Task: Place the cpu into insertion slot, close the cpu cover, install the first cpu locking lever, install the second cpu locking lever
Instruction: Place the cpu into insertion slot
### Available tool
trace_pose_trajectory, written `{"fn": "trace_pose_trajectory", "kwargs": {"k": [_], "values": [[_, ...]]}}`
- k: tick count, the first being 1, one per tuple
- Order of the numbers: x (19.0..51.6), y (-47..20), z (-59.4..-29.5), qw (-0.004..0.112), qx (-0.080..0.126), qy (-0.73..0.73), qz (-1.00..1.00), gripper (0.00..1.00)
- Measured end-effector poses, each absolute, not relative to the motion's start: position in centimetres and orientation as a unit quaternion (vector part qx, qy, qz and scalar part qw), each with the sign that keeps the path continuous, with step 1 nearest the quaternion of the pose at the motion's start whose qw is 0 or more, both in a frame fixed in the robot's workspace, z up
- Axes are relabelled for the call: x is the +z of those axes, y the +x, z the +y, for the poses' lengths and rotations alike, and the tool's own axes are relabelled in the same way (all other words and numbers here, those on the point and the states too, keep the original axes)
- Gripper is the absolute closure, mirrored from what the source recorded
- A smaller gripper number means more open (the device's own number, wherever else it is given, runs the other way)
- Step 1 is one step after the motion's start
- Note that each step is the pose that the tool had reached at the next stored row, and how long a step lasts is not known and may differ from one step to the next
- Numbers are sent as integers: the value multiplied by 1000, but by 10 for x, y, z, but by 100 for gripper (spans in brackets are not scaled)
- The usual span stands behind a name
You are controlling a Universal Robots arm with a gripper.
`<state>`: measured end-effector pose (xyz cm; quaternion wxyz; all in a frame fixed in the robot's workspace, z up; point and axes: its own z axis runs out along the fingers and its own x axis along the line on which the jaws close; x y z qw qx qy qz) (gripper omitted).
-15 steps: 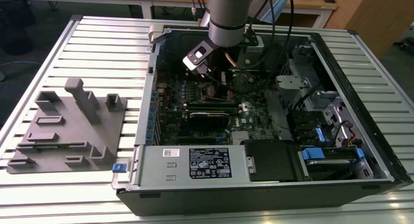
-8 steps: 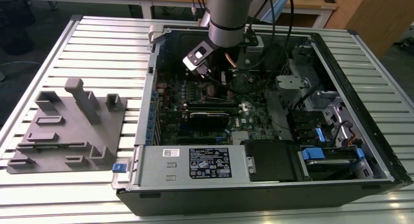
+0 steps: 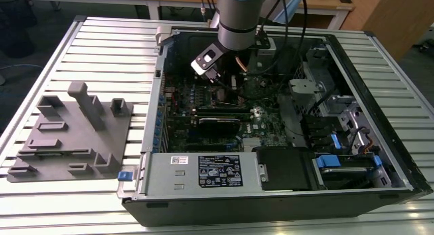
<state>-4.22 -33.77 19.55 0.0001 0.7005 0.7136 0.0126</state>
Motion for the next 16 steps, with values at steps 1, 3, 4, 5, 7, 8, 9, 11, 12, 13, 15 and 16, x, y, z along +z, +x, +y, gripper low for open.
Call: {"fn": "trace_pose_trajectory", "kwargs": {"k": [1, 3, 4, 5, 7, 8, 9, 11, 12, 13, 15, 16], "values": [[195, -42, -338, 0, 13, 700, 714, 47], [195, -42, -339, 0, 13, 700, 714, 47], [195, -42, -339, 0, 12, 700, 714, 47], [195, -43, -339, 0, 12, 700, 714, 47], [195, -43, -339, 0, 13, 700, 714, 47], [195, -43, -339, 0, 13, 700, 714, 47], [195, -43, -339, 0, 13, 700, 714, 47], [195, -43, -339, 0, 13, 700, 714, 47], [195, -43, -339, 0, 13, 700, 714, 47], [195, -43, -339, 0, 13, 700, 714, 47], [195, -43, -339, 0, 13, 700, 714, 47], [195, -44, -339, 0, 13, 700, 714, 47]]}}
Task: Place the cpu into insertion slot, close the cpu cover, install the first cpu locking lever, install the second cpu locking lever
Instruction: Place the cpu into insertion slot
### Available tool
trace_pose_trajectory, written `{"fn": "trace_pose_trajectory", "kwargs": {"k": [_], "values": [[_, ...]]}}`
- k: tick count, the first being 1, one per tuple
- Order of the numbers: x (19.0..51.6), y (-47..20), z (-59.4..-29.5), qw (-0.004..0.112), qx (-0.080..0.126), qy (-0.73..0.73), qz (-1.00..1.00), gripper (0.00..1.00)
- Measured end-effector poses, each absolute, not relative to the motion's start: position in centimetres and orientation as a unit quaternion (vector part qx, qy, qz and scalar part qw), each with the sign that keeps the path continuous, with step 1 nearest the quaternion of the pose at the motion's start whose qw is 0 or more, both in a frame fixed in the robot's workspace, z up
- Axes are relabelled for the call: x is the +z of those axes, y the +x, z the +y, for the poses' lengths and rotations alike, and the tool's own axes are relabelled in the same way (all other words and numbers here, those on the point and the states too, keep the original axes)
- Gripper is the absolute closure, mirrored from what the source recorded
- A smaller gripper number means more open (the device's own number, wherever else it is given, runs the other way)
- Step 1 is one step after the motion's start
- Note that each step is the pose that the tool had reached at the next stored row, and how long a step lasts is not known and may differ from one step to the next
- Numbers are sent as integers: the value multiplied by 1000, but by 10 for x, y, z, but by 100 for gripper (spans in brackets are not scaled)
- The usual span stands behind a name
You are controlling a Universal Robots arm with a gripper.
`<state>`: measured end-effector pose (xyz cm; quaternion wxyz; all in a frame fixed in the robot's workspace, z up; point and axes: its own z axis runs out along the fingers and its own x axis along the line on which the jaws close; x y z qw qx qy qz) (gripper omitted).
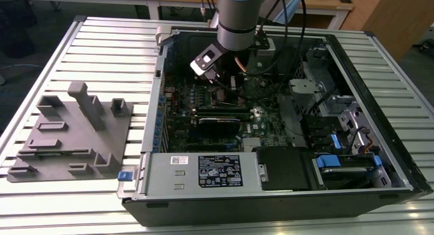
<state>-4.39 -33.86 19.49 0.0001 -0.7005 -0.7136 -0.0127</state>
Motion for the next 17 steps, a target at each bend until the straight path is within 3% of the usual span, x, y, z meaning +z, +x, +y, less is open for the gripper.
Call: {"fn": "trace_pose_trajectory", "kwargs": {"k": [17], "values": [[200, -45, -339, 1, -13, -701, -713, 47]]}}
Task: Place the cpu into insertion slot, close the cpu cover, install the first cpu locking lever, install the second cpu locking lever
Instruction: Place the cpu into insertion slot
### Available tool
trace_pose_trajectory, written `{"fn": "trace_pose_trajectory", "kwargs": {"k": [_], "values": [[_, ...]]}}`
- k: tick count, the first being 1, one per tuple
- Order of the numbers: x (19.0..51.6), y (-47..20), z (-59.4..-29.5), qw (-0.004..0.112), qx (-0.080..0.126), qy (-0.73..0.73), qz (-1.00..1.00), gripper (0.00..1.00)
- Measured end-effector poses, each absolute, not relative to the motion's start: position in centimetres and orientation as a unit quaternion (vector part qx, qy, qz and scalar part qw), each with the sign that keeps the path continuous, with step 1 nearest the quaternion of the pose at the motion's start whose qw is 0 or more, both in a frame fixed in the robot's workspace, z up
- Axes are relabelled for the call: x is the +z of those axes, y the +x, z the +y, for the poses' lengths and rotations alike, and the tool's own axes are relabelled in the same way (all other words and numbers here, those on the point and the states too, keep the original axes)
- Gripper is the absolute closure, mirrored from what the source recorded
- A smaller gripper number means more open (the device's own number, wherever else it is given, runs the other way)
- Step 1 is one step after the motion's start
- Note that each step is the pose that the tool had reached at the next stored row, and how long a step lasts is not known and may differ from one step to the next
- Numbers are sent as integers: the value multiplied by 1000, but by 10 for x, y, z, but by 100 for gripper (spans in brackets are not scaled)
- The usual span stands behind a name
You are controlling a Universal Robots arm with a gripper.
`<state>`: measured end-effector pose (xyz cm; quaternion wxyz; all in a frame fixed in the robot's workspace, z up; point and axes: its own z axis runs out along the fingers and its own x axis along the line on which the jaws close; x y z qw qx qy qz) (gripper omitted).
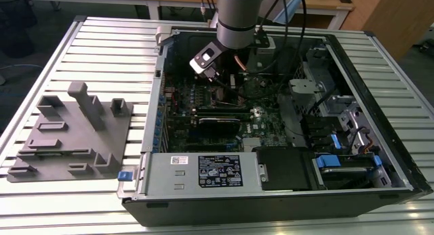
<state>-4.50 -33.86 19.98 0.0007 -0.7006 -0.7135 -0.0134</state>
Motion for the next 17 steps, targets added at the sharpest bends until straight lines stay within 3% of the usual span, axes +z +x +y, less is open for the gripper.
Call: {"fn": "trace_pose_trajectory", "kwargs": {"k": [17], "values": [[198, -40, -340, 0, -13, -716, -698, 47]]}}
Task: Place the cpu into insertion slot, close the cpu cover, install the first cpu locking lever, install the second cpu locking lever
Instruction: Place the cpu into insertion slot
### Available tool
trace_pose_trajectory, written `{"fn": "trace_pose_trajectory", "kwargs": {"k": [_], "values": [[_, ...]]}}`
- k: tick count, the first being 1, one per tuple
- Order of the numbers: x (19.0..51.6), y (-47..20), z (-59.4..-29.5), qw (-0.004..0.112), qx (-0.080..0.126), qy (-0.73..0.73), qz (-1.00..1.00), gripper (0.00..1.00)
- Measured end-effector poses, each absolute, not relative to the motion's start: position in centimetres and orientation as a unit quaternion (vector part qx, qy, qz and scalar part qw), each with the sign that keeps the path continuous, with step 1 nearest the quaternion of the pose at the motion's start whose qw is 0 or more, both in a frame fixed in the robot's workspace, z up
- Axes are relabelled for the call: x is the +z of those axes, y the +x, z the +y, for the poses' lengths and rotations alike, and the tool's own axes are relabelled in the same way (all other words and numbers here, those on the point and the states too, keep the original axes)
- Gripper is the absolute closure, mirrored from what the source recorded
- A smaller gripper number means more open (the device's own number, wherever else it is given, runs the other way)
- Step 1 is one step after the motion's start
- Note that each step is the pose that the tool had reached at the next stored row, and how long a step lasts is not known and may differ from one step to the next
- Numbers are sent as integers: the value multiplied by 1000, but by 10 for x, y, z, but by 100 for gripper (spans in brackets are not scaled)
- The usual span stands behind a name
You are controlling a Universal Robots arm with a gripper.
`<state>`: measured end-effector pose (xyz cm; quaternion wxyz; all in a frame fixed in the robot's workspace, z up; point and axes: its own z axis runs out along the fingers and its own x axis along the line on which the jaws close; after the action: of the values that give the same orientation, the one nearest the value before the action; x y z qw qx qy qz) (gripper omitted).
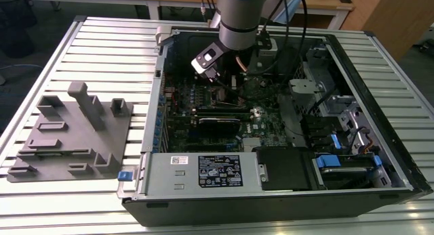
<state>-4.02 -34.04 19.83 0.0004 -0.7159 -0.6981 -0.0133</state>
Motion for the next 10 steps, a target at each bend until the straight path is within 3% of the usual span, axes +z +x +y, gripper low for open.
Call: {"fn": "trace_pose_trajectory", "kwargs": {"k": [10], "values": [[198, -42, -341, 0, -13, -716, -698, 47]]}}
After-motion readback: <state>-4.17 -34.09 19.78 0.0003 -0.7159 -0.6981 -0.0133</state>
